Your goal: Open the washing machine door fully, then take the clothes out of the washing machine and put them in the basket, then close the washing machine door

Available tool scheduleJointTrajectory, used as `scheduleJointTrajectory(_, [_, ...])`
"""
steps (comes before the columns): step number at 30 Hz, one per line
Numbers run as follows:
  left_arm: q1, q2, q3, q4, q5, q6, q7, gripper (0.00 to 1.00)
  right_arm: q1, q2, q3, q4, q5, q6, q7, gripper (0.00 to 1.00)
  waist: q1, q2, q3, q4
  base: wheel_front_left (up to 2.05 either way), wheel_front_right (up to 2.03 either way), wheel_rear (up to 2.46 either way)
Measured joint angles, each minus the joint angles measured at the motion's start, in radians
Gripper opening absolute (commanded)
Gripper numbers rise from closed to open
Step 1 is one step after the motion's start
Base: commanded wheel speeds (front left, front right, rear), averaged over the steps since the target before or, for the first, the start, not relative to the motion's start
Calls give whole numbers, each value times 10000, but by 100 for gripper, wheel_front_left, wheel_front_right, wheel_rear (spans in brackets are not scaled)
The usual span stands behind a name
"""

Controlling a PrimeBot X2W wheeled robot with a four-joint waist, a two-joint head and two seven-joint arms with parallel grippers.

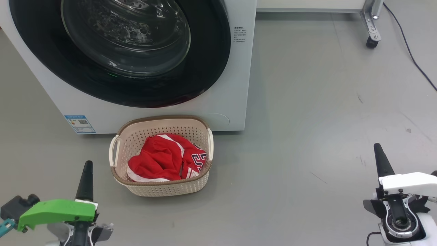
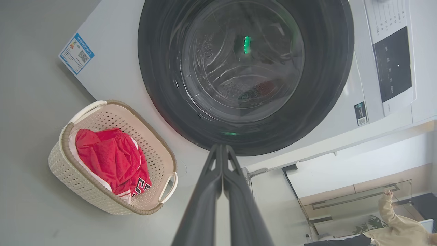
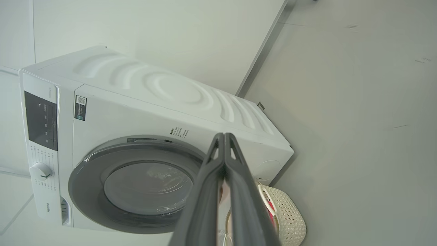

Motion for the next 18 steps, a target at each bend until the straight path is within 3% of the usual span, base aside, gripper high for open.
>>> scheduleJointTrajectory(18, [6,117,297,224,-2479,-15,581,0,2,190,-504,309,2142,165,591,0,0,0,-319,-91,0,0,0])
